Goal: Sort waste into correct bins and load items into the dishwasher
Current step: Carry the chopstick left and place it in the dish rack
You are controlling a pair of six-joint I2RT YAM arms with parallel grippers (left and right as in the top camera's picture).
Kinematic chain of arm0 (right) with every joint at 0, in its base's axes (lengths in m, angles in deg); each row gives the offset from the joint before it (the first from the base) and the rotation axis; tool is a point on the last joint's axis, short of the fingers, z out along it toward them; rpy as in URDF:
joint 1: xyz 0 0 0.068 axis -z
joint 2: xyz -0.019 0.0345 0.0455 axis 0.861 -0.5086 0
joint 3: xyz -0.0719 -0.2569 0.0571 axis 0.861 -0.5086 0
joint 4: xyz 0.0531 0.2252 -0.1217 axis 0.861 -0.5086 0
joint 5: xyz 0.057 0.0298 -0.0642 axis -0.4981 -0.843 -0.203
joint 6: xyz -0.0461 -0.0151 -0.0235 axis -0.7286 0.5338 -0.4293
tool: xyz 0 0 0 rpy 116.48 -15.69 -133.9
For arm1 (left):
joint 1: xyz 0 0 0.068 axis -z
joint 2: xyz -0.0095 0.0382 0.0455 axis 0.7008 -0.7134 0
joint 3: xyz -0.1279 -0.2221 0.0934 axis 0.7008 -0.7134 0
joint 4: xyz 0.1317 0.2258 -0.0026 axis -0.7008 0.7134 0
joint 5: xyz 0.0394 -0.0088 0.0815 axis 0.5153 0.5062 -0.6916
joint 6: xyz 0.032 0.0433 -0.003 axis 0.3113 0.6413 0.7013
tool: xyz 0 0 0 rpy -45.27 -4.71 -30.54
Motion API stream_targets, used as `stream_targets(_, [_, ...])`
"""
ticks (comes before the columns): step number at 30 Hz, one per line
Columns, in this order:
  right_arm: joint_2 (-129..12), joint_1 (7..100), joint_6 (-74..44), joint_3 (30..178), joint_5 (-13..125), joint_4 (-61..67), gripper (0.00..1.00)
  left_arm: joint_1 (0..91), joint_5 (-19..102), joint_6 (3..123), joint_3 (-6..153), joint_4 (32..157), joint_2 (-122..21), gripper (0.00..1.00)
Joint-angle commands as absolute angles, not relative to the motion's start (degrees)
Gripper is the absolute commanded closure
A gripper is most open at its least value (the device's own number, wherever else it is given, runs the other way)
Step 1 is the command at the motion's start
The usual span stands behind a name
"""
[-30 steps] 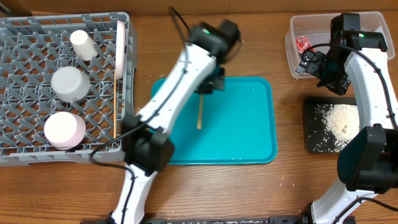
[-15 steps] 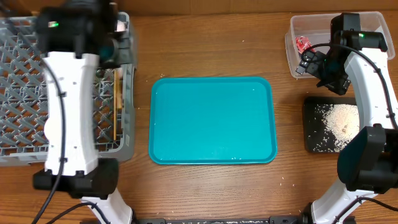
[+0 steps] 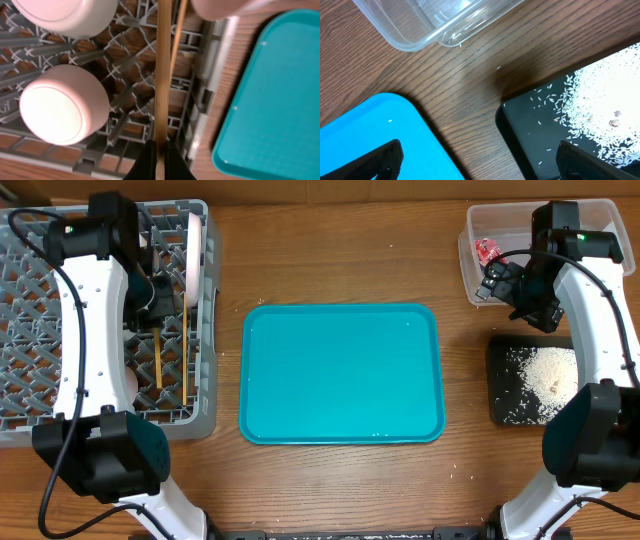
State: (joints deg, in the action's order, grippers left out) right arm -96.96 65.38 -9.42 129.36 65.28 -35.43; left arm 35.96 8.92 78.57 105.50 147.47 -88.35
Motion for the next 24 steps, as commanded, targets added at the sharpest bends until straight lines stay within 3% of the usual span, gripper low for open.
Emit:
stream_targets(1, [-95.63, 65.23, -9.42, 130.32, 64.93, -35.1, 0.0, 34.84, 10.16, 82.35, 101.52, 143.56, -88.35, 0.96])
stream_targets(6, [-95.63, 65.23, -9.42, 130.32, 64.93, -35.1, 0.0, 34.8, 17.96, 89.96, 99.2, 138.53, -88.37, 0.96])
stream_targets(18, [-95.63, 65.23, -9.42, 130.32, 64.93, -35.1, 0.0, 34.78, 17.72, 90.9, 96.3, 135.5, -88.39, 0.92])
stream_targets(20, [-95.63, 65.23, -9.42, 130.32, 64.93, -35.1, 0.0, 34.78, 17.75, 90.26, 96.23, 135.93, -88.39, 0.82])
stream_targets(21, [-95.63, 65.23, -9.42, 130.32, 64.93, -35.1, 0.0, 34.75, 17.72, 90.04, 96.23, 136.13, -88.39, 0.66])
stream_targets(22, [-95.63, 65.23, -9.42, 130.32, 64.93, -35.1, 0.0, 34.75, 17.72, 90.04, 96.23, 136.3, -88.39, 0.36])
stream_targets(24, [-95.63, 65.23, -9.42, 130.32, 64.93, -35.1, 0.0, 34.78, 17.72, 90.04, 96.23, 136.39, -88.39, 0.38])
